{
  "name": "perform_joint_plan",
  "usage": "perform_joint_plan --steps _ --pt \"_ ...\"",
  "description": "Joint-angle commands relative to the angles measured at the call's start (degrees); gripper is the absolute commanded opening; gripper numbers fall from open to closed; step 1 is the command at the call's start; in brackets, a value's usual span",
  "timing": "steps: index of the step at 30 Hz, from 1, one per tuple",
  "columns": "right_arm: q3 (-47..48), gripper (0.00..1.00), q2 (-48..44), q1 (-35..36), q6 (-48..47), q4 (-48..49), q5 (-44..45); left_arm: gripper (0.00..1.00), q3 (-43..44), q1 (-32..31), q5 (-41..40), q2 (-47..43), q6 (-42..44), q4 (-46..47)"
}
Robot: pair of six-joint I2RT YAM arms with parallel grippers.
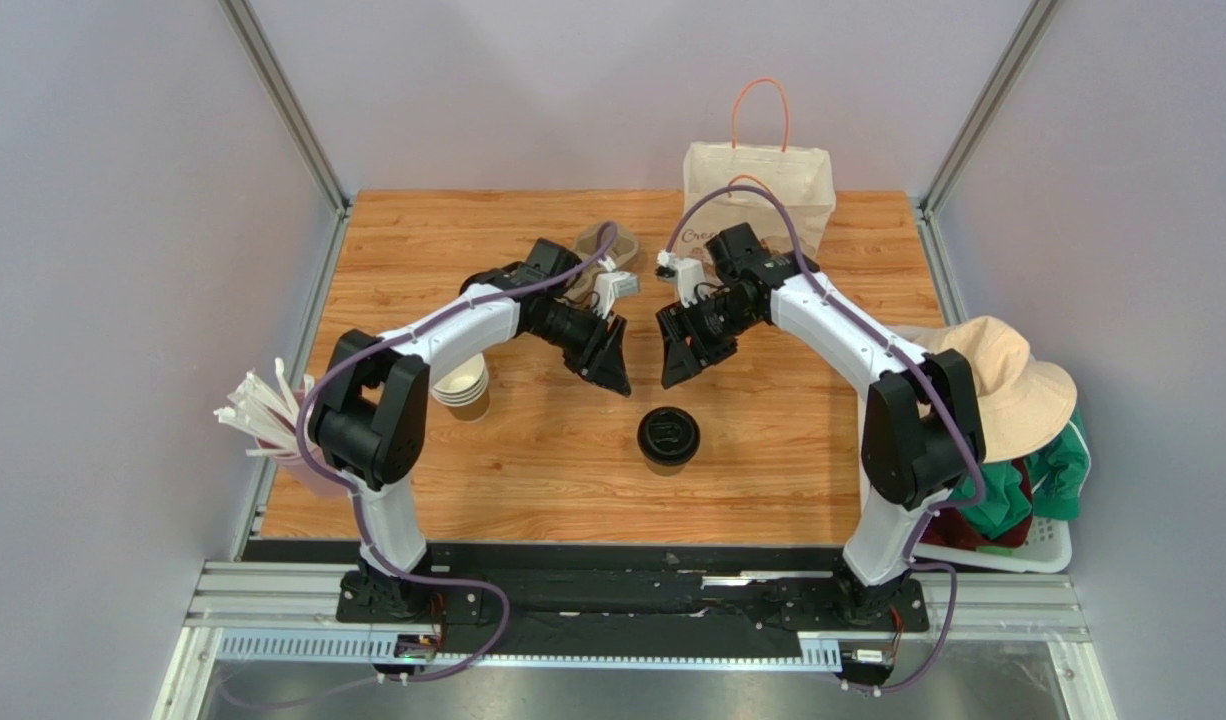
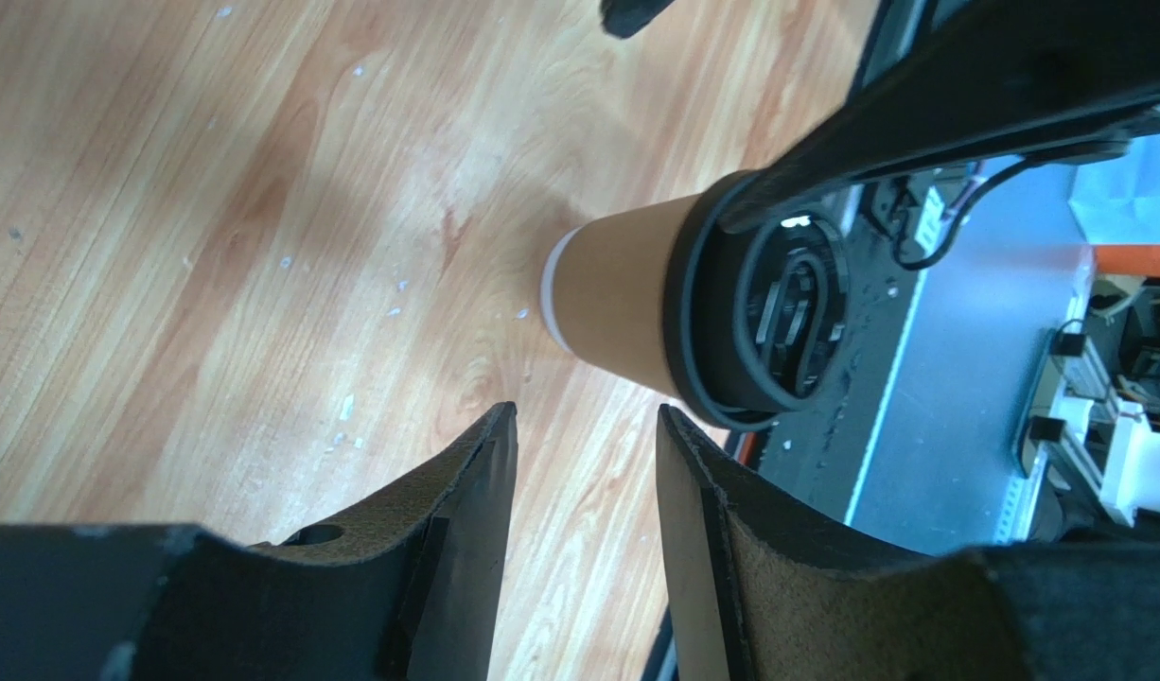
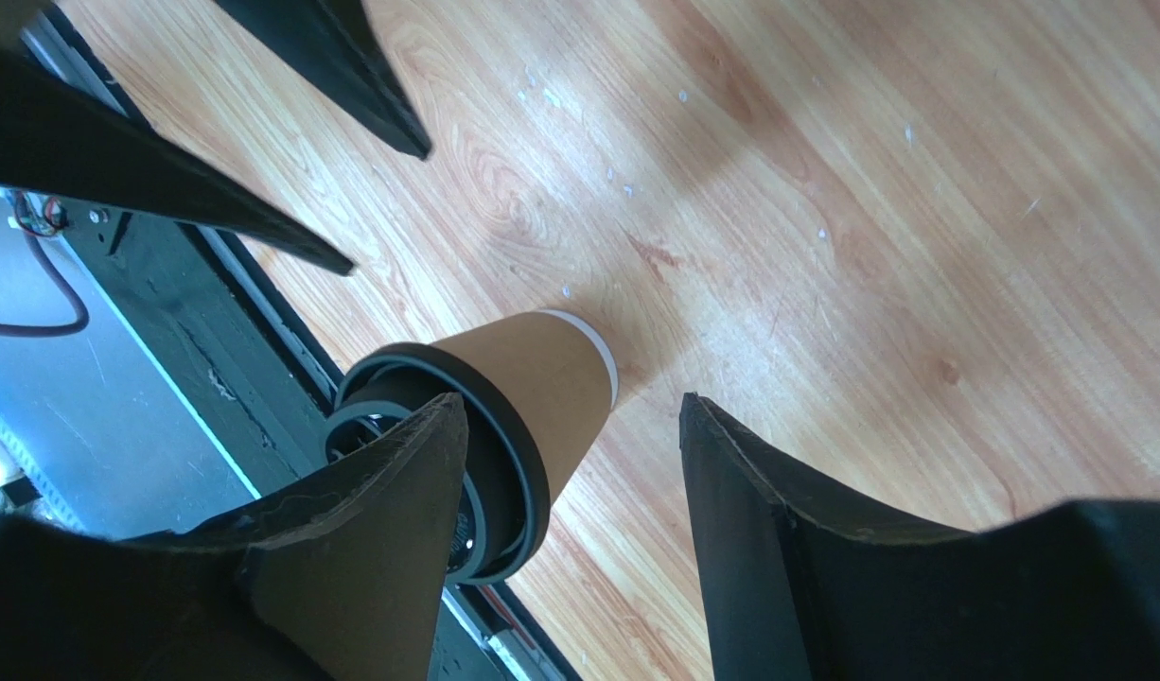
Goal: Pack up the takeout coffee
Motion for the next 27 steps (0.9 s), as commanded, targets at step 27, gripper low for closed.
perform_joint_plan --steps 27 --pt "-19.5 0.6 -17.85 7.78 -16.35 -6.8 4.08 0.52 -1.16 7.46 4.14 -8.3 1.4 0.12"
